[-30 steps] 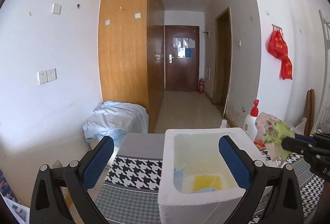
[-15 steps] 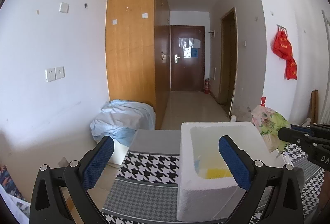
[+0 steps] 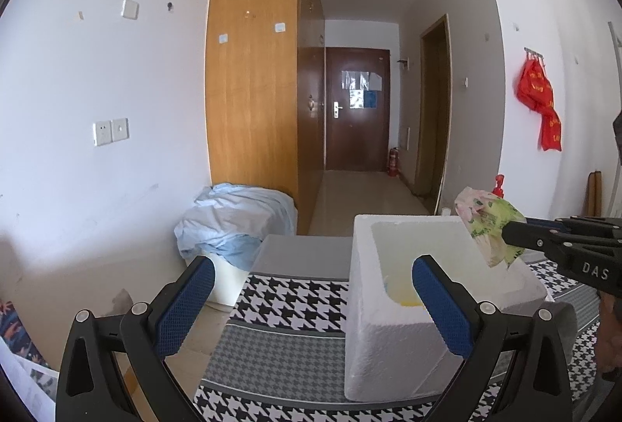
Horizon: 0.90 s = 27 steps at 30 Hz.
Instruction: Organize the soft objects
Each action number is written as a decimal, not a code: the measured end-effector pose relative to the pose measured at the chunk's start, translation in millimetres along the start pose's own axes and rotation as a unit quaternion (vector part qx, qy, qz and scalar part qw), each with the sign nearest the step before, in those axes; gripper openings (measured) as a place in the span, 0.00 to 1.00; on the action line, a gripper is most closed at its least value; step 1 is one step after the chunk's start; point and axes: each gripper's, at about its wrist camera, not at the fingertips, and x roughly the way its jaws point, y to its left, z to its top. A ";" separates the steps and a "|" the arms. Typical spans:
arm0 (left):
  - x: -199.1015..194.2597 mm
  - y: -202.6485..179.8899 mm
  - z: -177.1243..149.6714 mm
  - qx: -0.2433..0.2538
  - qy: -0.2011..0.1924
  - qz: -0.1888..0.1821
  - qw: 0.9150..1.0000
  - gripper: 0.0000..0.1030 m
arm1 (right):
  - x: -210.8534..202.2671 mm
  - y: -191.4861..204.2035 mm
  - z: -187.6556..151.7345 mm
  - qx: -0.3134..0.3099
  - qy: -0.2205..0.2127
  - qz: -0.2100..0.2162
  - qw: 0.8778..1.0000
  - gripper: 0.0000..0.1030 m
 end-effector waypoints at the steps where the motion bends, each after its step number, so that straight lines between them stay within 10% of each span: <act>1: -0.3 1.4 -1.1 -0.002 0.000 0.000 1.000 0.99 | 2.0 0.2 0.2 0.001 0.002 0.000 1.000 0.16; 10: 0.2 7.1 -13.8 -0.009 0.011 -0.007 1.000 0.99 | 22.2 3.8 2.4 -0.005 0.024 -0.002 1.000 0.17; 15: 1.8 12.2 -18.8 -0.018 0.018 -0.006 1.000 0.99 | 31.1 10.0 1.2 -0.012 0.035 0.001 0.999 0.51; 27: 0.3 13.5 -22.4 -0.022 0.022 -0.009 0.999 0.99 | 11.0 12.1 0.3 -0.010 0.011 0.000 1.000 0.68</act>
